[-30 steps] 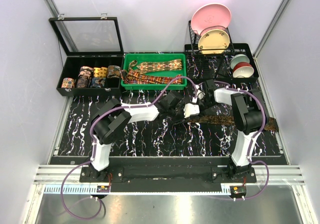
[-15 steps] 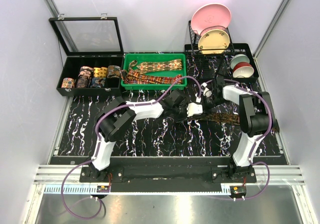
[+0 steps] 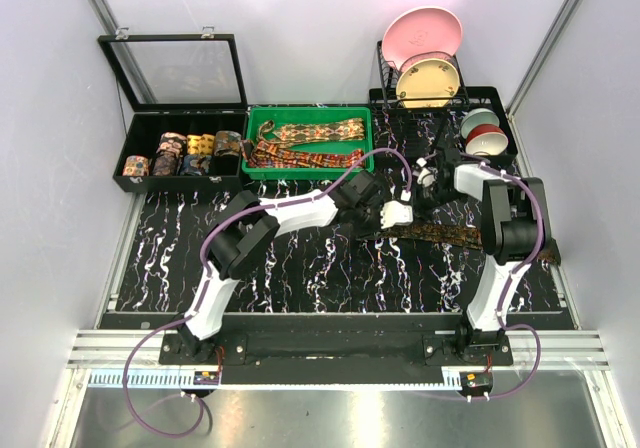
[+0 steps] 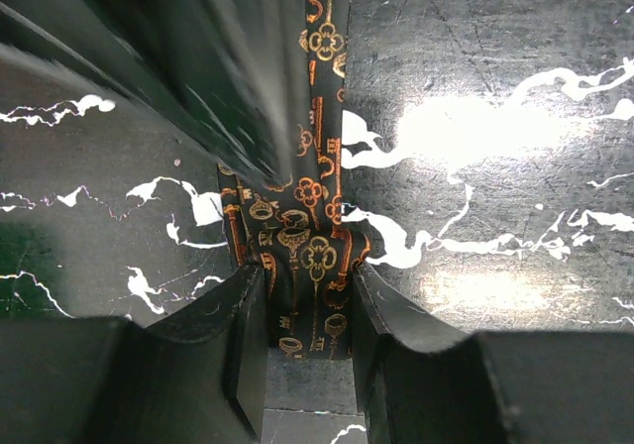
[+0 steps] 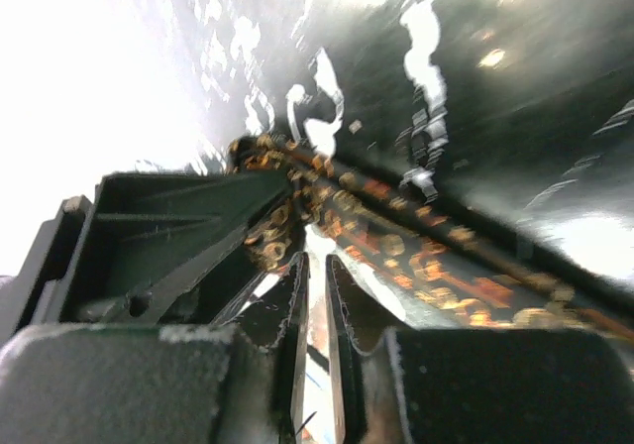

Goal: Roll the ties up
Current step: Roll the tie at the center of the board.

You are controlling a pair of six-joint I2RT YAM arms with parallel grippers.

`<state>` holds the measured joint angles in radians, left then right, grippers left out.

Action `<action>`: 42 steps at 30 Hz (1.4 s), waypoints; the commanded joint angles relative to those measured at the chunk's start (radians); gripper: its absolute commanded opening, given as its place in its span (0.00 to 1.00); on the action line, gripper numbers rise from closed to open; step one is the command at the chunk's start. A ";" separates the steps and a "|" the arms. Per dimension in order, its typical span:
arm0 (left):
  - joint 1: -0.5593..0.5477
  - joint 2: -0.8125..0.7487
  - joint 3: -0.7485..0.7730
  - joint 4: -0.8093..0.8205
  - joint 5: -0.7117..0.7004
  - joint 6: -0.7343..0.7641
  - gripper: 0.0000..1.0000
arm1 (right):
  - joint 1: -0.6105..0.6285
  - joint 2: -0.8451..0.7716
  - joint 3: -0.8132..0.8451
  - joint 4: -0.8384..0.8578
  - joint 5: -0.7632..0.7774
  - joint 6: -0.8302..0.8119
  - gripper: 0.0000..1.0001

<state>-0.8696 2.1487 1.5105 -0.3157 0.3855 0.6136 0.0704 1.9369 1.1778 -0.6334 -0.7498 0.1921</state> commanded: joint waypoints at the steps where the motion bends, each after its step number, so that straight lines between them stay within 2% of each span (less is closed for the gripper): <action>1: -0.023 0.105 -0.102 -0.313 -0.063 0.012 0.25 | -0.017 0.039 0.071 0.000 0.030 -0.036 0.17; 7: -0.034 0.085 -0.130 -0.299 -0.056 0.020 0.25 | -0.018 0.086 0.054 -0.026 0.127 -0.114 0.17; 15: -0.068 0.030 -0.188 -0.316 -0.028 -0.006 0.25 | -0.017 0.065 0.010 -0.159 0.099 -0.166 0.15; 18: -0.072 0.011 -0.178 -0.325 0.001 -0.078 0.24 | -0.015 0.040 -0.006 -0.190 0.078 -0.174 0.15; 23: -0.072 0.014 -0.116 -0.367 -0.005 -0.149 0.25 | -0.015 0.037 0.017 -0.190 0.052 -0.187 0.16; 31: -0.072 0.000 -0.093 -0.373 -0.016 -0.144 0.25 | -0.003 -0.045 0.020 -0.146 -0.128 -0.128 0.18; 35: -0.072 0.014 -0.099 -0.369 -0.005 -0.155 0.24 | 0.037 -0.026 -0.018 -0.129 -0.119 -0.105 0.18; 42: -0.072 -0.003 -0.124 -0.330 -0.010 -0.172 0.24 | 0.060 0.053 -0.055 -0.077 -0.008 -0.095 0.18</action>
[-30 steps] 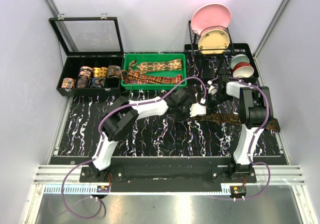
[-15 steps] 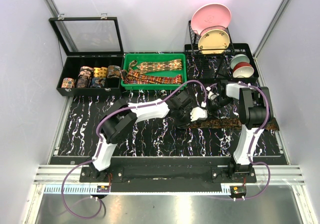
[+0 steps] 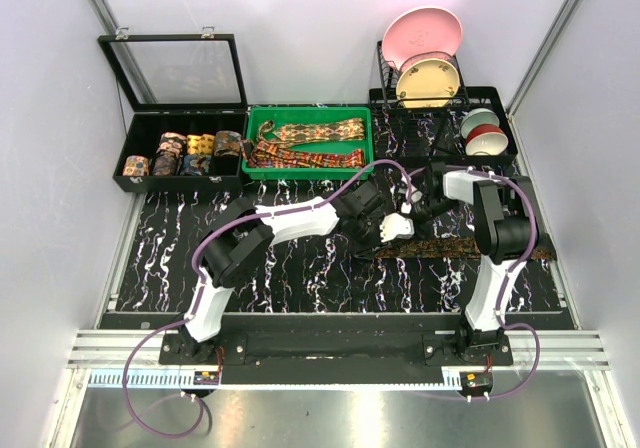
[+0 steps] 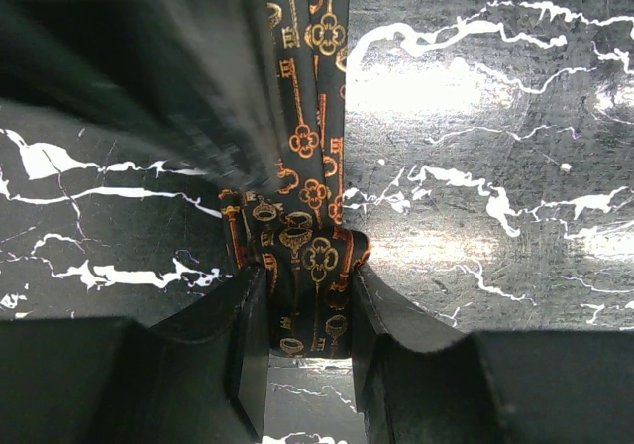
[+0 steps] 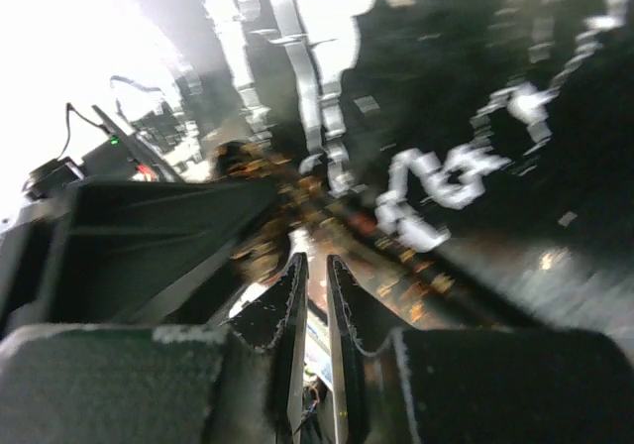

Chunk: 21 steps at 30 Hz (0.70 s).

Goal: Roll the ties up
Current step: Roll the tie at the center of the board.

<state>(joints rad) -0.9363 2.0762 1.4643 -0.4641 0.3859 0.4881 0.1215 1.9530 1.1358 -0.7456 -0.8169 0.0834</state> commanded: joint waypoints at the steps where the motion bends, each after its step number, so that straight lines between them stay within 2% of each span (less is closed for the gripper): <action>1: -0.004 0.070 -0.076 -0.179 -0.012 -0.051 0.25 | 0.012 0.046 -0.014 0.037 0.064 0.013 0.18; 11: -0.001 -0.034 -0.134 -0.045 -0.024 -0.091 0.27 | 0.050 0.046 -0.007 0.045 0.200 0.006 0.17; 21: 0.043 -0.036 -0.134 0.025 -0.015 -0.186 0.26 | 0.052 0.057 0.002 0.037 0.216 -0.001 0.17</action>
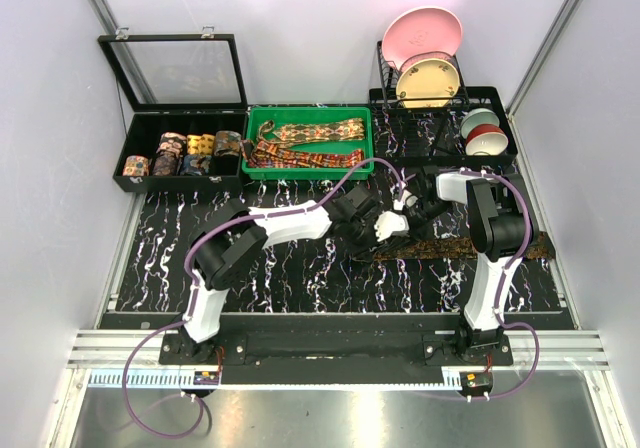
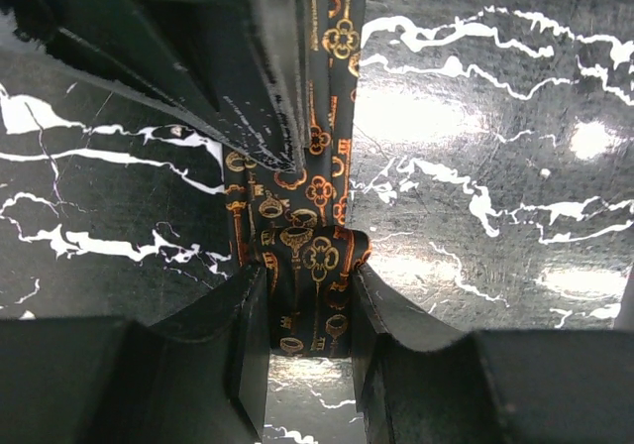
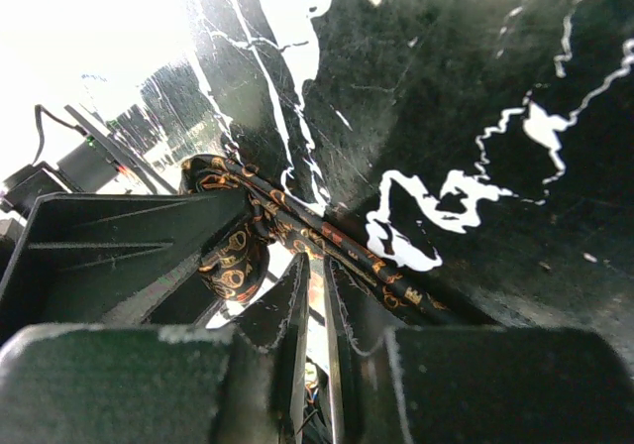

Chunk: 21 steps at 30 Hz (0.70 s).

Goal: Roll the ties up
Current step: Roll the tie at the center of the board.

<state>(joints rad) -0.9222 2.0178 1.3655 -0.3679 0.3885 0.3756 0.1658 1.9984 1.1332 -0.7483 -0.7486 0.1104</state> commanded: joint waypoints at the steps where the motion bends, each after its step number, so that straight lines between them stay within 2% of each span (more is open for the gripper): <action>1: 0.031 0.024 -0.034 -0.065 -0.014 -0.081 0.26 | 0.008 0.011 0.007 0.040 0.149 -0.028 0.17; 7: 0.033 0.058 -0.046 -0.069 -0.016 -0.053 0.26 | 0.006 0.000 0.011 0.040 0.134 -0.037 0.17; 9: 0.029 0.067 -0.063 -0.072 -0.028 -0.023 0.26 | 0.003 -0.038 0.013 0.043 0.059 -0.040 0.19; 11: 0.029 0.073 -0.072 -0.072 -0.037 -0.011 0.29 | 0.003 -0.070 0.017 0.040 -0.048 -0.044 0.27; 12: 0.029 0.076 -0.078 -0.077 -0.039 -0.004 0.29 | 0.003 -0.104 0.016 0.044 -0.078 -0.043 0.41; 14: 0.031 0.082 -0.077 -0.077 -0.039 0.002 0.29 | 0.001 -0.128 0.008 0.052 -0.144 -0.028 0.47; 21: 0.029 0.085 -0.077 -0.080 -0.043 0.006 0.29 | 0.005 -0.102 -0.044 0.098 -0.264 0.011 0.44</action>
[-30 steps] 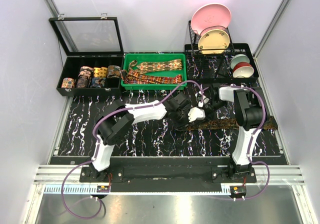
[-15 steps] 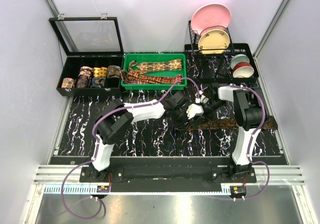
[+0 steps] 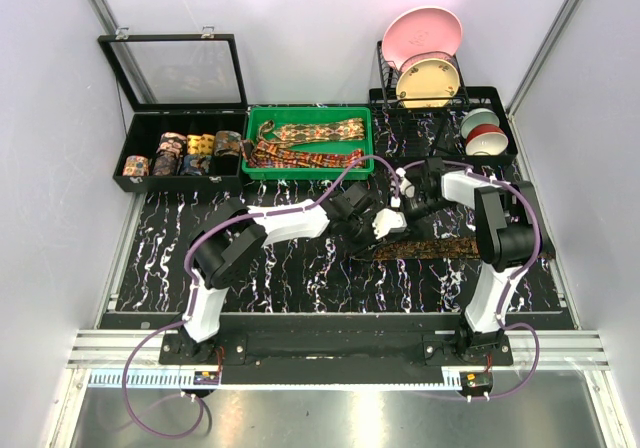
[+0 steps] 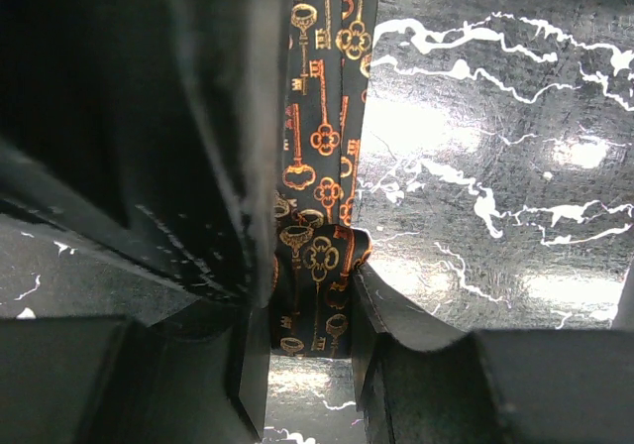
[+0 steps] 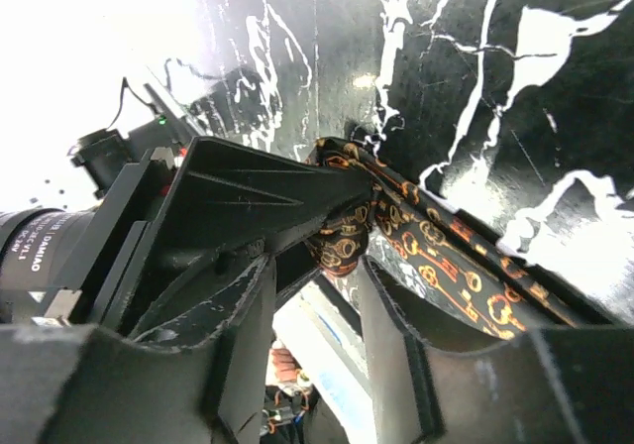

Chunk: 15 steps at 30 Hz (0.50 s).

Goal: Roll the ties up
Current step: Roll the tie at the center of the board.

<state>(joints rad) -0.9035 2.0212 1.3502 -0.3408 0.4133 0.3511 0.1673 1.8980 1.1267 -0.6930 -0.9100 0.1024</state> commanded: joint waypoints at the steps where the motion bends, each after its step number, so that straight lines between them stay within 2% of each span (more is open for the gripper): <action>1: 0.012 0.082 -0.060 -0.107 -0.071 0.032 0.29 | 0.008 0.004 -0.044 0.050 -0.107 0.019 0.42; 7: 0.011 0.085 -0.060 -0.109 -0.061 0.031 0.29 | 0.009 0.038 -0.065 0.059 -0.087 -0.012 0.40; 15: 0.014 0.086 -0.060 -0.107 -0.065 0.040 0.30 | 0.041 0.046 -0.090 0.134 -0.115 0.033 0.37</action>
<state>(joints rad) -0.9035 2.0212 1.3502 -0.3416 0.4160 0.3660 0.1844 1.9465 1.0473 -0.6220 -0.9810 0.1123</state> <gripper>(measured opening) 0.339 0.392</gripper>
